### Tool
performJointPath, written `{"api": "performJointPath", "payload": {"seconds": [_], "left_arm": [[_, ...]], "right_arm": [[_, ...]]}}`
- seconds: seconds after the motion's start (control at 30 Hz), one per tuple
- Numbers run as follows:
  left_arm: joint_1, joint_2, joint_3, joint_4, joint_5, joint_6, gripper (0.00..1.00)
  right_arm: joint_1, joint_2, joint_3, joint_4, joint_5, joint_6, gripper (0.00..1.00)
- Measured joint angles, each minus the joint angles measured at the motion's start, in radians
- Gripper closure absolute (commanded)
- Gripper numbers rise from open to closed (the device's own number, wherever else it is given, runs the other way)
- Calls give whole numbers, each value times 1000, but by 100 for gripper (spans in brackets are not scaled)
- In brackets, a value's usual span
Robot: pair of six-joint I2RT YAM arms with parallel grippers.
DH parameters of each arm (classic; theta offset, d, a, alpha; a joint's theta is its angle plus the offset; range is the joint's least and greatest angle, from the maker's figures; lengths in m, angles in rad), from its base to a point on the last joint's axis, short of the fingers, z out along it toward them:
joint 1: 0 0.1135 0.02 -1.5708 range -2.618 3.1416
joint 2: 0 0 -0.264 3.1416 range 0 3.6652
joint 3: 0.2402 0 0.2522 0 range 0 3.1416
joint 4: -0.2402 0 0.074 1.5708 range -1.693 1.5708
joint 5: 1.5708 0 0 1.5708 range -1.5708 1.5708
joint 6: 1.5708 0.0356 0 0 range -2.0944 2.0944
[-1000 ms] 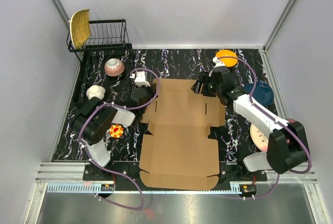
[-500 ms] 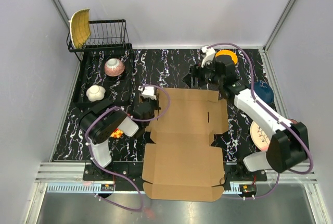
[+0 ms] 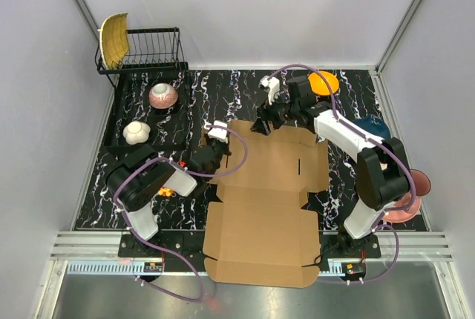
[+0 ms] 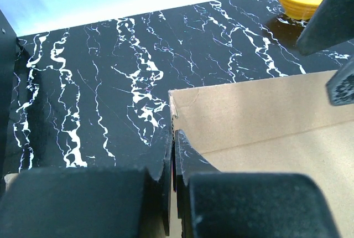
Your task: Fold the paper box
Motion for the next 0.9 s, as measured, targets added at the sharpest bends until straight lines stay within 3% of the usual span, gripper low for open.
{"api": "performJointPath", "payload": {"seconds": [0.9], "left_arm": [[-29,-52,-57,4,56,133,100]], "right_arm": [[0,243,135,17,-89,-185,27]]}}
